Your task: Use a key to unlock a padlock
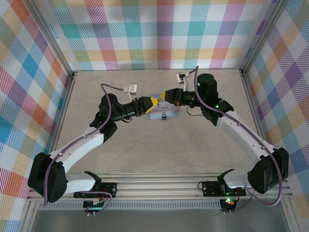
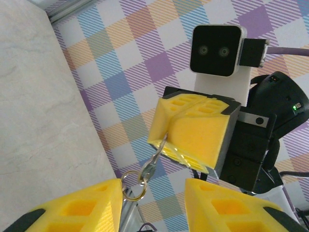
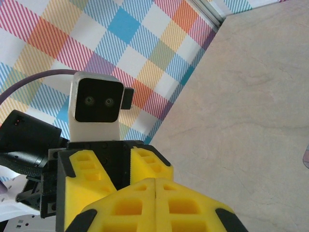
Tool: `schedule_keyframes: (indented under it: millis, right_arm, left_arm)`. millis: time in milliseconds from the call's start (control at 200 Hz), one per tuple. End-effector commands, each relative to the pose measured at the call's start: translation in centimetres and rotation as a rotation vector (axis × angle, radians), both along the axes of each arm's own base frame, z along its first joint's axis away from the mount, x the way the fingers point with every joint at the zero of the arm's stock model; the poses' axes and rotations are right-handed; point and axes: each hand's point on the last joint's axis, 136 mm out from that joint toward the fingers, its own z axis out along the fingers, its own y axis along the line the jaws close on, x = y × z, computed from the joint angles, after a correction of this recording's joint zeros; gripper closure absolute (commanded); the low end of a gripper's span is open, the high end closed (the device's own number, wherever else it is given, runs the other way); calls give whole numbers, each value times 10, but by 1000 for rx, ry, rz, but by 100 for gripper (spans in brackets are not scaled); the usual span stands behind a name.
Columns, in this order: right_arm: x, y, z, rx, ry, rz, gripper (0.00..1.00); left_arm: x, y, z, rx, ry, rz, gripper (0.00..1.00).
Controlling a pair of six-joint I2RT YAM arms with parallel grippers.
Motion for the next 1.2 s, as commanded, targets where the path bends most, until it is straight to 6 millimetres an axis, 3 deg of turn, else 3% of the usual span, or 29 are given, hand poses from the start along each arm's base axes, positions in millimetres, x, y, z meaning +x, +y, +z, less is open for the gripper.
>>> schedule_keyframes:
  millis: [0, 505, 700, 880, 1080, 1110, 1195]
  right_arm:
    - [-5, -2, 11, 31, -29, 13, 100]
    - [-7, 0, 9, 39, -17, 30, 100]
    - [-6, 1, 5, 41, -5, 27, 100]
    - [-5, 2, 3, 50, 8, 29, 100]
    - [-4, 1, -1, 47, 30, 15, 100]
    - [-4, 0, -3, 45, 39, 8, 91]
    - [-5, 0, -4, 51, 64, 15, 80]
  left_arm:
    - [0, -3, -2, -9, 5, -6, 62]
    - [4, -12, 11, -74, -14, -27, 74]
    - [2, -11, 16, -99, -19, -27, 84]
    - [1, -10, 20, -111, -25, -30, 100]
    - [-2, -9, 15, -71, -33, -29, 100]
    - [-3, -9, 13, -57, -33, -30, 100]
    - [-7, -8, 6, 2, -49, -39, 100]
